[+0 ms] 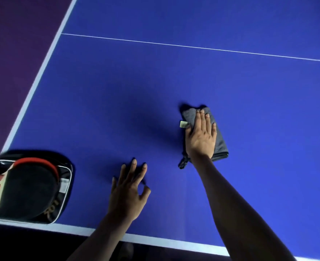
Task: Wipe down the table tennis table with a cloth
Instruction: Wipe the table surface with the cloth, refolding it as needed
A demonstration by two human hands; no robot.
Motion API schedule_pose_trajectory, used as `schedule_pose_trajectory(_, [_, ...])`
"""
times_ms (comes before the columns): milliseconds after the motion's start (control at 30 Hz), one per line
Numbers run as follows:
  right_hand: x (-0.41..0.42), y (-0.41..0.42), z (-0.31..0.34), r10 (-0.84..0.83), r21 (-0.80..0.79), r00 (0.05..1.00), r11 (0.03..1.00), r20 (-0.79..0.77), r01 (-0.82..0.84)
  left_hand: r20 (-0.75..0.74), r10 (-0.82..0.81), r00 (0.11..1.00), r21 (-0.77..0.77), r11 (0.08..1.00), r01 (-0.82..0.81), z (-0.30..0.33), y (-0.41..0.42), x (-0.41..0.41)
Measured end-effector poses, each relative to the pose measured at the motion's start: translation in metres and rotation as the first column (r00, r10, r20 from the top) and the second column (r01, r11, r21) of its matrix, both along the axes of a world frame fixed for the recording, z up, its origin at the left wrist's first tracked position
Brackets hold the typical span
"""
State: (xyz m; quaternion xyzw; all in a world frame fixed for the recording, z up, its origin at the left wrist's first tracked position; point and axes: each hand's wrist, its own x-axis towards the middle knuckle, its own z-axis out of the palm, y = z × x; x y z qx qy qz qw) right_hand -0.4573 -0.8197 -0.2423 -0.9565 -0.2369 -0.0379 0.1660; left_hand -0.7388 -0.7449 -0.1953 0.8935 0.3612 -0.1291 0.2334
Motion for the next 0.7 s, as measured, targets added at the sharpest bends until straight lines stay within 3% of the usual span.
schedule_pose_trajectory(200, [-0.023,0.0,-0.003,-0.007,0.02,1.0,1.0,-0.008,0.007,-0.049,-0.007,0.999,0.046,0.999,0.009,0.0,0.002,0.001])
schedule_pose_trajectory(400, [-0.171,-0.027,0.003,-0.029,0.013,0.999,0.999,-0.028,0.029,-0.142,-0.183,0.973,-0.013,0.983,0.183,0.013,0.017,0.003])
schedule_pose_trajectory(500, [-0.257,-0.039,0.006,-0.039,-0.014,0.998,0.999,-0.04,0.038,-0.193,-0.319,0.928,0.021,0.944,0.329,0.034,0.041,-0.003])
schedule_pose_trajectory(700, [-0.357,-0.039,0.012,-0.071,-0.045,0.992,0.997,-0.107,0.067,-0.227,-0.343,0.912,0.169,0.908,0.384,0.05,0.101,-0.077])
